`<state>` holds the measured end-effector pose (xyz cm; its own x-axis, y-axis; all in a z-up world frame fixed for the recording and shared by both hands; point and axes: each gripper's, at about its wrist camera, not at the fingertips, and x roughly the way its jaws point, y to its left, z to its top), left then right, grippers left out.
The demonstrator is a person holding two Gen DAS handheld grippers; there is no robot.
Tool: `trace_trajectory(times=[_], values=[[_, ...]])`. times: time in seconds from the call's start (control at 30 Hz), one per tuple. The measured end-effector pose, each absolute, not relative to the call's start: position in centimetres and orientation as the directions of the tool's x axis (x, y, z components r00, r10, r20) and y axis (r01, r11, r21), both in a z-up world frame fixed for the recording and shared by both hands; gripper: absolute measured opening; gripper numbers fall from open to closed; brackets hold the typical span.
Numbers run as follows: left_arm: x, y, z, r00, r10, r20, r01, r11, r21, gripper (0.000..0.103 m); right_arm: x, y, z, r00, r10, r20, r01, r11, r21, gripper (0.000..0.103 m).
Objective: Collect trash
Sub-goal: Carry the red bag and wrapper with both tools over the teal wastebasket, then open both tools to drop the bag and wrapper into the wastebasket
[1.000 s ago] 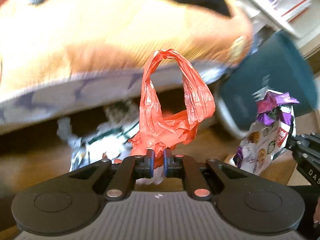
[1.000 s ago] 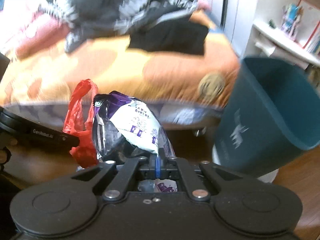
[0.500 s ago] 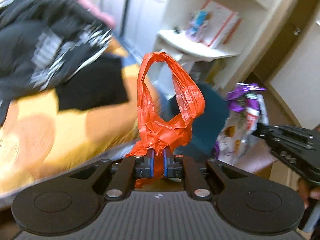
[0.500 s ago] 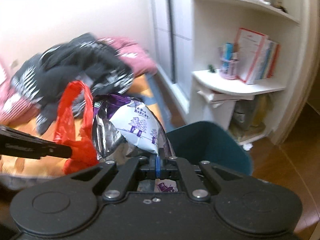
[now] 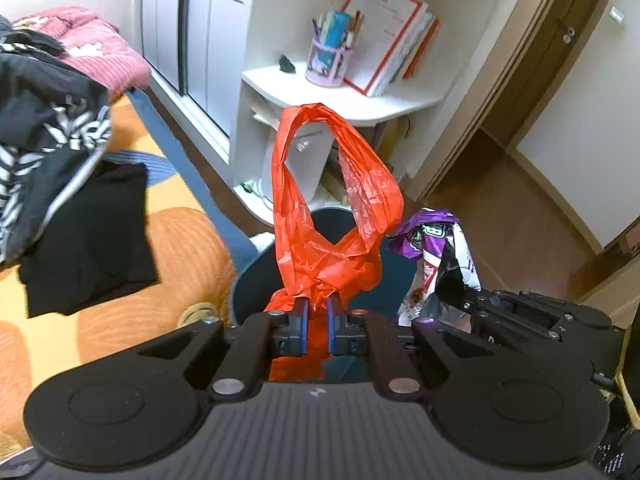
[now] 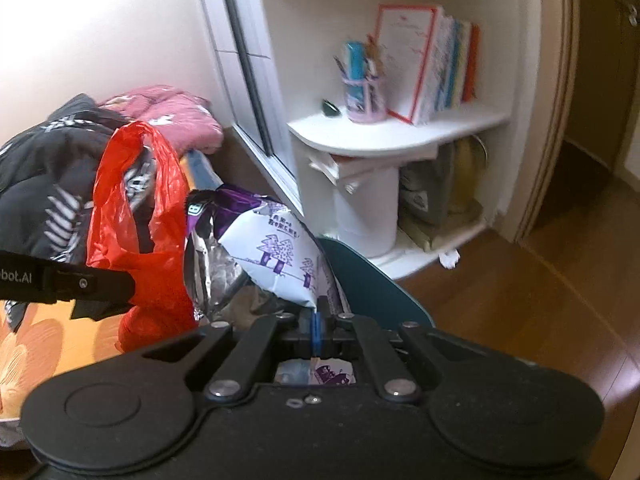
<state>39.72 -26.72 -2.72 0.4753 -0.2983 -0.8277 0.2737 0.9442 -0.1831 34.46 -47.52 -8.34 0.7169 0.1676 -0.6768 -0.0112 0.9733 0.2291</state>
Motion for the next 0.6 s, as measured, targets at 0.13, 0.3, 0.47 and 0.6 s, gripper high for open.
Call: trace_trajectory(times=[0.13, 0.3, 0.47, 0.6], values=[[41.4, -28.5, -5.3, 0.447, -0.283, -0.849, 0.293, 0.943, -0.160, 0.008, 35.8, -48.4, -11.0, 0.681, 0.168, -0.713, 0.020, 0.969, 0.247, 0.001], [42.9, -29.9, -9.3, 0.393, -0.246, -0.886, 0.296, 0.946, -0.131, 0.008, 36.9, -48.3, -14.0, 0.635, 0.150, -0.758, 0.041, 0.973, 0.227, 0.001], [43.2, -30.7, -13.5, 0.329, -0.197, -0.924, 0.302, 0.949, -0.095, 0.009, 37.7, -47.8, -16.0, 0.603, 0.150, -0.784, 0.039, 0.976, 0.216, 0.007], [43.3, -31.0, -15.6, 0.299, -0.185, -0.936, 0.302, 0.949, -0.091, 0.008, 38.3, -47.7, -17.1, 0.576, 0.142, -0.805, 0.047, 0.977, 0.206, 0.015]])
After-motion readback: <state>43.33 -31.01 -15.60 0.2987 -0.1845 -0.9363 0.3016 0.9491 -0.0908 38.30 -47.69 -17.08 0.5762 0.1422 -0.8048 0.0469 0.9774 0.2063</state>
